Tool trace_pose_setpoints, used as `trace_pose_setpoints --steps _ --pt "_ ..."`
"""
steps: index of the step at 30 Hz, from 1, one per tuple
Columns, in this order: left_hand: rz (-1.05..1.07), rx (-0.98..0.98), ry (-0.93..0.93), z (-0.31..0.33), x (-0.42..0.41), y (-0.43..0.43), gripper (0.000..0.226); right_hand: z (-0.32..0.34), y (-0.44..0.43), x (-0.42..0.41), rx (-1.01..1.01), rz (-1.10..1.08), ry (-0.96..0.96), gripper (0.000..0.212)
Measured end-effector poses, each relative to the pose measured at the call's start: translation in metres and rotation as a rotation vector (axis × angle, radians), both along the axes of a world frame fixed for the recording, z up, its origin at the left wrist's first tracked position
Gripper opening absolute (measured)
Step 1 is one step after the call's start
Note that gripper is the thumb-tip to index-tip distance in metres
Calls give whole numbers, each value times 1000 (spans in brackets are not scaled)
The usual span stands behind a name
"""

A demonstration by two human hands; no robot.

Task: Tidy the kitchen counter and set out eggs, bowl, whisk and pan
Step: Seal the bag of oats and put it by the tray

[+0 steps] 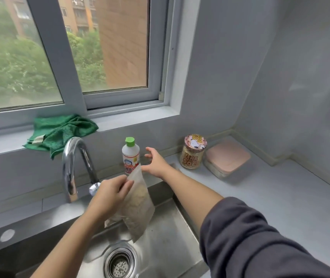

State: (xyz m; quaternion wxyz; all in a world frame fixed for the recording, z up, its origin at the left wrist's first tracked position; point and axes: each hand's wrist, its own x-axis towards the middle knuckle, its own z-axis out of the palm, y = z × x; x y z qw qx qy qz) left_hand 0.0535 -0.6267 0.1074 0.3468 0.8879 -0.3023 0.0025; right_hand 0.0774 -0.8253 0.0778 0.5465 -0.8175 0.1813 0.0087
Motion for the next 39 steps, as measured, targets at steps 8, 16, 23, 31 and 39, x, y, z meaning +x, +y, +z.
trace_pose_setpoints --steps 8,16,23,31,39 --pt "50 -91 57 -11 6 -1 47 -23 13 52 59 -19 1 70" --pt "27 -86 76 -13 -7 -14 47 -11 -26 -19 138 -130 -141 58" --pt "-60 -46 40 7 -70 -69 43 29 -70 -172 77 -204 -169 55" --pt "-248 -189 103 39 -219 -134 43 64 -106 -384 -62 -414 -202 48" --pt "-569 -164 120 57 -415 -206 43 81 -133 -636 -179 -667 -197 51"
